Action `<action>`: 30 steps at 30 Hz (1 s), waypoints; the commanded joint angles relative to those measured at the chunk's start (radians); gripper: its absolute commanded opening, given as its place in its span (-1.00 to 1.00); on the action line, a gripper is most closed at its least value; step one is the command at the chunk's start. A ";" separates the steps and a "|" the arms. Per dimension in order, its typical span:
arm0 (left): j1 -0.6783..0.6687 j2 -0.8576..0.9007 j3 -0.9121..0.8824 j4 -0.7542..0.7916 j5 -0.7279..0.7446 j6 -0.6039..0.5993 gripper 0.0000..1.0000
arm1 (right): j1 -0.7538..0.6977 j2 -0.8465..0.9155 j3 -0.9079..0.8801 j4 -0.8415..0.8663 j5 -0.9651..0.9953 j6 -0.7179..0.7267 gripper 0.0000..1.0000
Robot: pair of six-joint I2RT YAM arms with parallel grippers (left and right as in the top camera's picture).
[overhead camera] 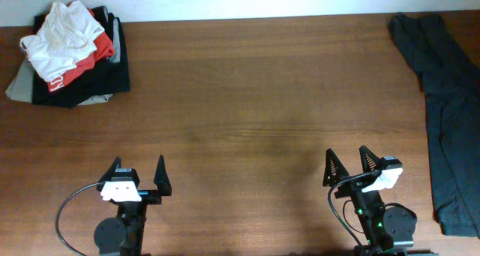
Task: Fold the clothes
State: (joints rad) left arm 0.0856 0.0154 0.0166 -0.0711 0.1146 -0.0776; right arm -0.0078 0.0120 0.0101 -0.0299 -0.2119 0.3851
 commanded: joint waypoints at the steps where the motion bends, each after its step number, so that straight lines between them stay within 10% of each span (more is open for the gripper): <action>1: 0.004 -0.008 -0.007 0.000 -0.007 0.016 0.98 | -0.005 -0.008 -0.005 0.005 -0.034 0.025 0.97; 30: 0.004 -0.008 -0.007 -0.001 -0.007 0.016 0.99 | -0.005 0.039 0.122 0.254 -0.223 0.019 0.97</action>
State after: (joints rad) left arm 0.0856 0.0154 0.0166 -0.0711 0.1146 -0.0776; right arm -0.0078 0.0177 0.0505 0.2165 -0.4725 0.4084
